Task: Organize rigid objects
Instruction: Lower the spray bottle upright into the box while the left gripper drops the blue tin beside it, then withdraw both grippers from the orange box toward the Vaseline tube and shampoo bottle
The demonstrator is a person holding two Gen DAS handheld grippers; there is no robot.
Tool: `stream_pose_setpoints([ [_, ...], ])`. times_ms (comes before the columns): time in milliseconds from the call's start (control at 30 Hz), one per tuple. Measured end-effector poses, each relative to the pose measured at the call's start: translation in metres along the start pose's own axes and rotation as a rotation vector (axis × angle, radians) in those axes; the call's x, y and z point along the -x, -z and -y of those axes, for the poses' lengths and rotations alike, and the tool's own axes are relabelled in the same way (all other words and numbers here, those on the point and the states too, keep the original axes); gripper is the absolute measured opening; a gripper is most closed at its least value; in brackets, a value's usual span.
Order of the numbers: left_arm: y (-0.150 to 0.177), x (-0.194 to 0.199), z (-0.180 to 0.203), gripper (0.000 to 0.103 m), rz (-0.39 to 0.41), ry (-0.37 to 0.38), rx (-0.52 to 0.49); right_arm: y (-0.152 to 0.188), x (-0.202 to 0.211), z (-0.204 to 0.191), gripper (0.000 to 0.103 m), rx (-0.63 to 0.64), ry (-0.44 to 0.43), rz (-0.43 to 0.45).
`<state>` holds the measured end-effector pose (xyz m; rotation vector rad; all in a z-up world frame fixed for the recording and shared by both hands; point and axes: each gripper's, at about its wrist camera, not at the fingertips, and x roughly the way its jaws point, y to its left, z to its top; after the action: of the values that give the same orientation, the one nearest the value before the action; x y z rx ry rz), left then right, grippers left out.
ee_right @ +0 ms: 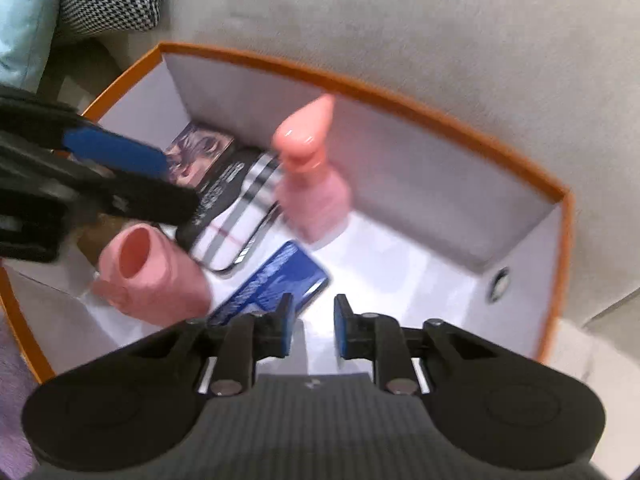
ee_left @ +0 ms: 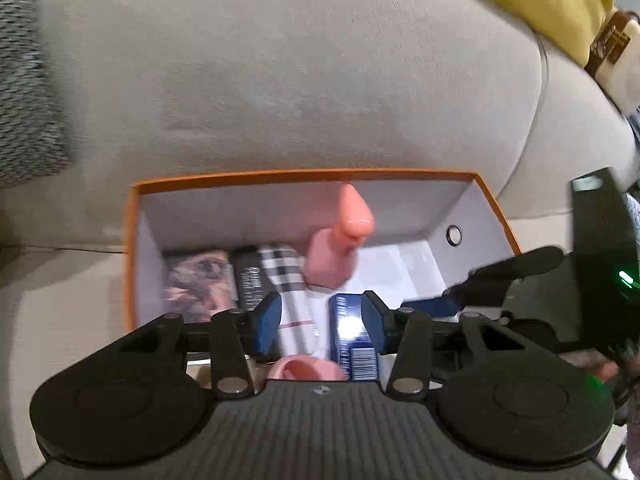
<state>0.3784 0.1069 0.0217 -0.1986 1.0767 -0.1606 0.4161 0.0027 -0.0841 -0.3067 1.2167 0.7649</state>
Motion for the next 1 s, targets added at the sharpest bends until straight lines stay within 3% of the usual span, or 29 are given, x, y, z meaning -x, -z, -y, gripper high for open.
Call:
stream_pose_setpoints([
  [167, 0.020, 0.013, -0.007, 0.050, 0.059, -0.023, 0.009, -0.006, -0.022, -0.006, 0.025, -0.060, 0.013, -0.081],
  [300, 0.031, 0.012, -0.013, 0.048, 0.059, -0.011, 0.024, -0.011, -0.026, -0.010, 0.024, -0.090, 0.002, -0.085],
  [800, 0.055, 0.026, -0.012, 0.047, 0.100, -0.002, 0.009, -0.019, -0.027, -0.021, 0.018, -0.095, 0.035, -0.029],
  [1000, 0.067, 0.049, -0.001, 0.046, 0.165, 0.029, -0.007, -0.004, 0.017, -0.026, 0.019, -0.093, 0.044, 0.072],
])
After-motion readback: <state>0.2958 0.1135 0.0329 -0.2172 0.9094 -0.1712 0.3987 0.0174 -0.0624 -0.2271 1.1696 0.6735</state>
